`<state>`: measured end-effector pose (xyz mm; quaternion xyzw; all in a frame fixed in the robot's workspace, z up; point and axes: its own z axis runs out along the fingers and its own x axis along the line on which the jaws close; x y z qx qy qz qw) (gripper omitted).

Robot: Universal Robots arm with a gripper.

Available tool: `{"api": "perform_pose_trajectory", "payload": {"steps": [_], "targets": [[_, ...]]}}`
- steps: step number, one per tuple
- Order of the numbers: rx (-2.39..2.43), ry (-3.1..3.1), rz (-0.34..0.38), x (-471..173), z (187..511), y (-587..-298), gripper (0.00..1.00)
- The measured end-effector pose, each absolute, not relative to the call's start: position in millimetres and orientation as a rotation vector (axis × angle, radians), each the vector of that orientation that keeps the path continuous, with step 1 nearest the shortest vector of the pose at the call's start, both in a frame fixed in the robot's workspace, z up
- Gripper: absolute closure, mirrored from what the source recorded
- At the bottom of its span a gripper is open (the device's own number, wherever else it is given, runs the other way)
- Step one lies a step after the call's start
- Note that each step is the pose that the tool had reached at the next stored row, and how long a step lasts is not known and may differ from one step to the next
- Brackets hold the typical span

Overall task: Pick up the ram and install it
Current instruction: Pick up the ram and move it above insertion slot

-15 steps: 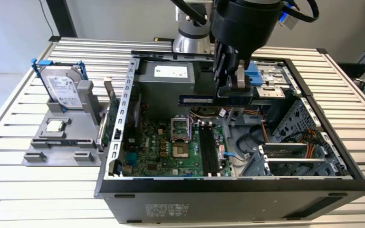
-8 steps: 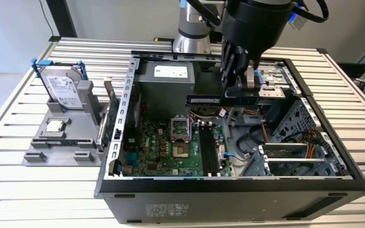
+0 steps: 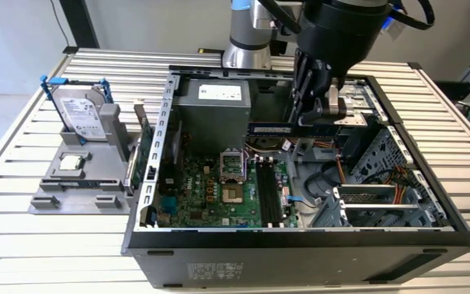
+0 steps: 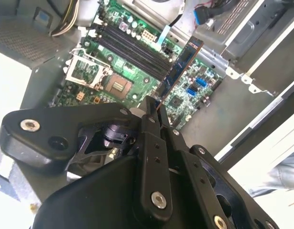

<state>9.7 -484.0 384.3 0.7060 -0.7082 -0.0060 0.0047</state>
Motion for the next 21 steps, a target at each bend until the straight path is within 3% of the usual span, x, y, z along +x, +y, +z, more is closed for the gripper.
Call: {"api": "perform_pose_trajectory", "payload": {"steps": [21], "targets": [[2.209, -2.216, -0.014, 34, 384, -482, 1.0]]}}
